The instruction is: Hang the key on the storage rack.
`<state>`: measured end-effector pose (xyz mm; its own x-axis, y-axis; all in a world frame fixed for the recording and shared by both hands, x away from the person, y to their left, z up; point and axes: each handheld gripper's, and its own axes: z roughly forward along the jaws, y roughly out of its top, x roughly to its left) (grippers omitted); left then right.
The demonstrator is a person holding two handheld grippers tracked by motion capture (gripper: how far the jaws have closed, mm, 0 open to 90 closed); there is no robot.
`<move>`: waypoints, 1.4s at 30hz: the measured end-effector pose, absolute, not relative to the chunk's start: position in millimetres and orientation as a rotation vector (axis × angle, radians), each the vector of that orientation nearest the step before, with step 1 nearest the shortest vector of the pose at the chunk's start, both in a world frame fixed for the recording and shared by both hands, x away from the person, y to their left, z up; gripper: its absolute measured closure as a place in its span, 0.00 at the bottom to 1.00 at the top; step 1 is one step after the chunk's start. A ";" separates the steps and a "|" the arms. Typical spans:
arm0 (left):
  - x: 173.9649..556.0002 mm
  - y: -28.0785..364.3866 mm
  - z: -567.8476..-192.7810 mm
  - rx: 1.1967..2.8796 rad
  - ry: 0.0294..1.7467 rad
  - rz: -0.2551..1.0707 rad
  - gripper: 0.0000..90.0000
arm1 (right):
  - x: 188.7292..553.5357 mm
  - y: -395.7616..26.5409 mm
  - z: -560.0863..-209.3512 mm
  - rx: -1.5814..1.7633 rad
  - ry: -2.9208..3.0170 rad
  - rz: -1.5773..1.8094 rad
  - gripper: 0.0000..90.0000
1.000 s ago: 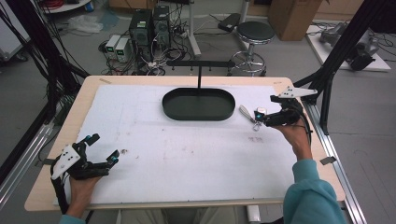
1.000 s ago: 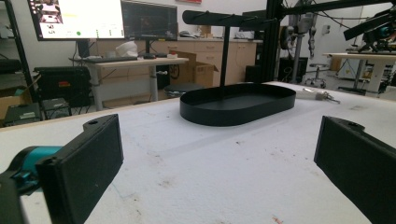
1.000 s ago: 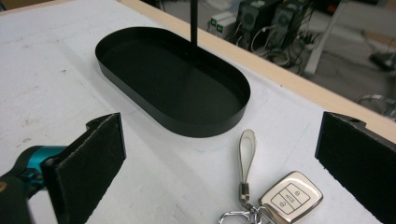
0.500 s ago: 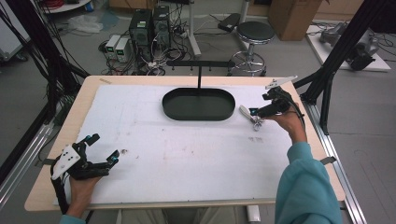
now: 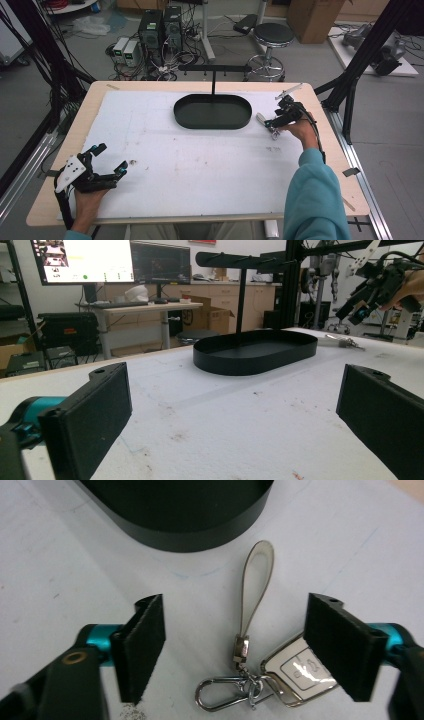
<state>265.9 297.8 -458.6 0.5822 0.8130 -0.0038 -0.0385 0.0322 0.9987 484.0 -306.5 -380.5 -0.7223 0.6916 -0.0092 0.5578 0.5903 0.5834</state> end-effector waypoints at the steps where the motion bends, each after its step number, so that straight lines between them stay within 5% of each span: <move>1: 265.9 297.8 -458.6 1.394 0.720 0.751 0.02 | 485.0 -305.8 -382.3 1.036 2.595 0.817 0.31; 14: 266.1 298.1 -458.5 1.395 0.722 0.750 0.02 | 496.5 -299.0 -402.4 1.101 2.655 0.662 0.53; 42: 266.1 297.9 -458.6 1.394 0.722 0.751 0.02 | 502.1 -295.9 -413.6 1.200 2.666 0.551 0.81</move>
